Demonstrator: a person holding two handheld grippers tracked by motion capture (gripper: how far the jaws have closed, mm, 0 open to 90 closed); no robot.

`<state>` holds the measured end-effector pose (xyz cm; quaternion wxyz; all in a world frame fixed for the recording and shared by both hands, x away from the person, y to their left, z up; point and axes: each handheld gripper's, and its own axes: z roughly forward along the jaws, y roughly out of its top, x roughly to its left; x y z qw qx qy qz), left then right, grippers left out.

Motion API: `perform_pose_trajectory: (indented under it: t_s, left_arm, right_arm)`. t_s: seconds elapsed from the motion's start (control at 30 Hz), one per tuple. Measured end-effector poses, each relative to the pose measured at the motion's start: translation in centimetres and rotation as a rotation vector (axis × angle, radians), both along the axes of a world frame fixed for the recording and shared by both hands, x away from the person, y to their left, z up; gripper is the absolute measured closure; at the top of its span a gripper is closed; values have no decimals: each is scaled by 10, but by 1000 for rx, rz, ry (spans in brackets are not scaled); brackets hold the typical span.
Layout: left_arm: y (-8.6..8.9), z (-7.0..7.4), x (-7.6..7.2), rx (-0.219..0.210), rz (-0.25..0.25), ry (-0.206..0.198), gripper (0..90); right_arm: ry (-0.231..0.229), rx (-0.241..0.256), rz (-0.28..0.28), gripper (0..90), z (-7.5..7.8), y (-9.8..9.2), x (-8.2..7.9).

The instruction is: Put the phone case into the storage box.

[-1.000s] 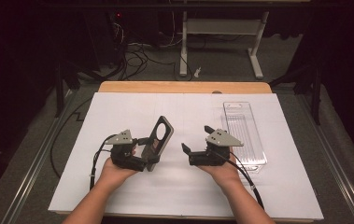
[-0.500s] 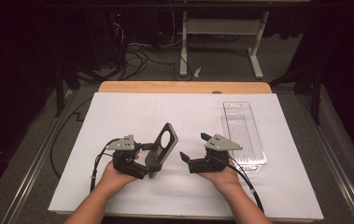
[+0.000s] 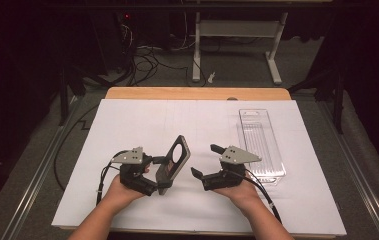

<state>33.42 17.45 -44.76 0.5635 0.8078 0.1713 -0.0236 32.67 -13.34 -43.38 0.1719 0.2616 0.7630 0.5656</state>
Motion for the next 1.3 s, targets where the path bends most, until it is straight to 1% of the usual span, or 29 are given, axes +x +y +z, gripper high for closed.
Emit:
perform_pose_trajectory:
  t_s: [0.17, 0.37, 0.43, 0.47, 0.53, 0.57, 0.63, 0.67, 0.7, 0.73, 0.77, 0.83, 0.87, 0.93, 0.97, 1.0, 1.07, 1.23, 1.3]
  left_arm:
    - [-2, 0, -1, 2, -18, -4, 131]
    - [-4, 0, -2, -8, -33, -2, 131]
    - [-4, 0, -2, -7, -42, 4, 131]
    - [-4, 0, -2, -7, -42, 4, 131]
    - [-4, 0, -2, -10, -50, 7, 131]
    - [-4, 0, -2, -10, -50, 7, 131]
    - [-4, 0, -3, -9, -60, 8, 131]
    - [-4, 0, -3, -9, -60, 8, 131]
    - [-4, 0, -3, -10, -65, 7, 131]
    - [-5, 0, -4, -10, -67, 6, 131]
    - [-5, 0, -4, -7, -69, 4, 131]
    - [-5, 1, -4, -10, -75, 2, 131]
    - [-5, 1, -5, -6, -79, -2, 131]
    - [-5, 1, -5, -4, -82, -1, 131]
    - [-5, 1, -5, 4, -82, 0, 132]
    - [-5, 1, -5, 4, -82, 0, 131]
    - [-6, 1, -6, 6, -94, 1, 131]
    - [-7, 0, -6, 9, -104, 2, 131]
    - [-7, 0, -6, 6, -109, 5, 131]
  right_arm:
    - [5, 11, 11, 3, 2, -1, -1]
    - [16, 24, 28, 2, 4, -3, -1]
    - [23, 42, 50, 2, 6, -4, -2]
    - [23, 42, 50, 2, 6, -4, -2]
    - [26, 52, 81, 1, 8, -3, -4]
    - [26, 52, 81, 1, 8, -3, -4]
    - [26, 57, 113, 1, 10, -2, -5]
    - [26, 57, 113, 1, 10, -2, -5]
    - [32, 69, 137, 1, 11, -3, -6]
    - [34, 73, 149, 1, 11, -3, -6]
    - [34, 73, 149, 1, 11, -3, -6]
    - [41, 82, 169, 1, 12, -3, -7]
    - [40, 81, 185, 0, 14, -2, -8]
    - [40, 83, 193, 1, 14, -2, -8]
    - [42, 96, 212, 1, 16, -1, -9]
    - [42, 96, 212, 1, 16, -1, -9]
    - [43, 105, 240, 0, 17, -1, -11]
    - [44, 117, 259, 1, 20, -1, -12]
    - [48, 129, 271, 1, 20, -1, -12]
